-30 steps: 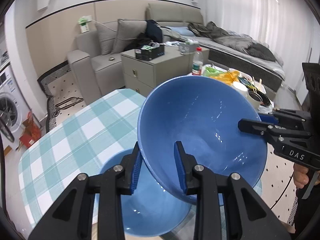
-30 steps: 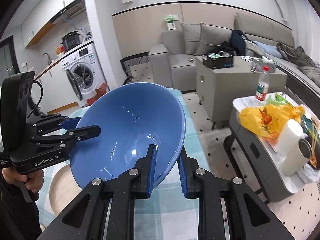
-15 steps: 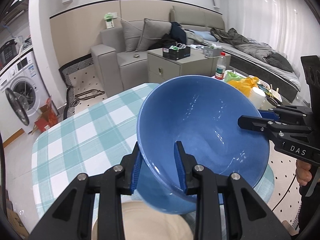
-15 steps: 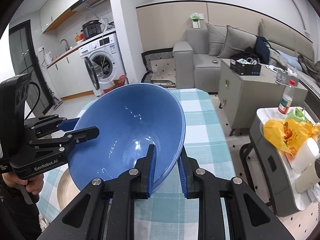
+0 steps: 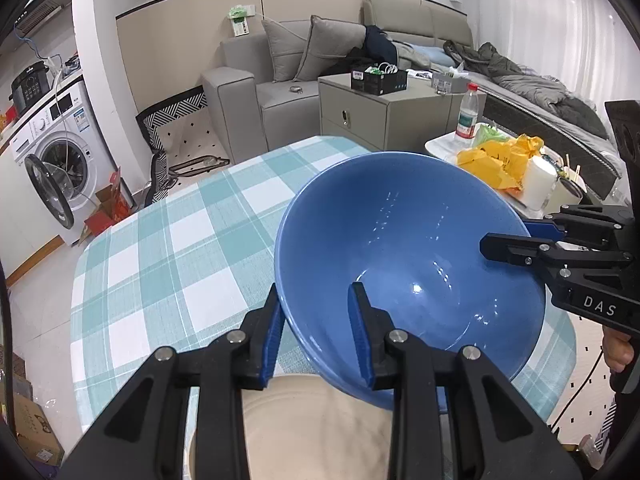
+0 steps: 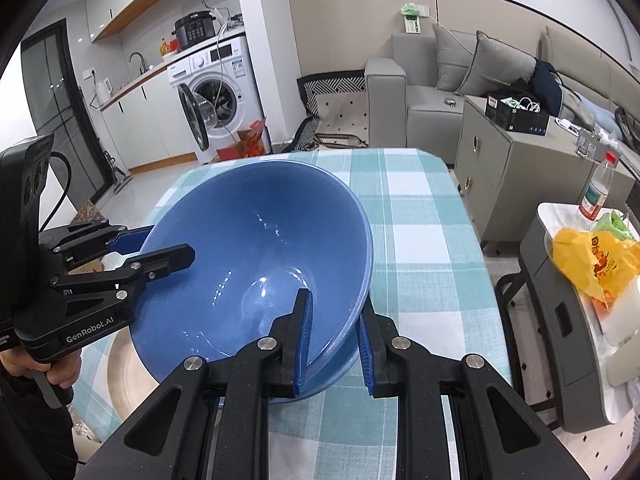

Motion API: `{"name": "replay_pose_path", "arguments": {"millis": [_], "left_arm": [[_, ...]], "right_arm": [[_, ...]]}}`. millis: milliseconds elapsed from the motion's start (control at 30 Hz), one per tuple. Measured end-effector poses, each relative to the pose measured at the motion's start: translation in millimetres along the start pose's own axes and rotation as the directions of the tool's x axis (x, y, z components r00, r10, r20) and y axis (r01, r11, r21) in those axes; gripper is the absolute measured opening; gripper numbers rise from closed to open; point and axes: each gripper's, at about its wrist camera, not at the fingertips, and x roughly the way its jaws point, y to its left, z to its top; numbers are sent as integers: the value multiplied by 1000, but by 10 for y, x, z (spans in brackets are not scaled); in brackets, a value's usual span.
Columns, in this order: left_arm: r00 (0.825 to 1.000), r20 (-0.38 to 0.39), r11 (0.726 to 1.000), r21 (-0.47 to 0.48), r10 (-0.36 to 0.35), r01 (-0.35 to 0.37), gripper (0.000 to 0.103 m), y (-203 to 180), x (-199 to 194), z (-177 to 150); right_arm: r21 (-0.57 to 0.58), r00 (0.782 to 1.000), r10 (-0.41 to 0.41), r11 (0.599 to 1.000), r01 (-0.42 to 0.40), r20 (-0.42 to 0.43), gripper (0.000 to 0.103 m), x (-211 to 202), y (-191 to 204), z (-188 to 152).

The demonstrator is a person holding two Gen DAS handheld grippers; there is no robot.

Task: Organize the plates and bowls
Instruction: 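Lower the held bowl into the other blue bowl and open both grippers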

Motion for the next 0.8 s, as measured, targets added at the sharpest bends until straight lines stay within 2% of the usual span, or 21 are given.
{"name": "replay_pose_path", "arguments": {"millis": [467,667,800], "left_arm": [[998,-32,998,35,58,-57,30,-18,167,-92],[996,-38,995,54,87,-85,30,-47,225,-106],[995,-46,995,58,88,-85,30,-37,256,-118]], "right_arm": [[-25,999,-24,999,22,-49,21,277,10,-134],[-69,996,-78,995,74,-49,21,337,90,-183],[-67,995,-78,995,74,-57,21,372,85,-209]]}}
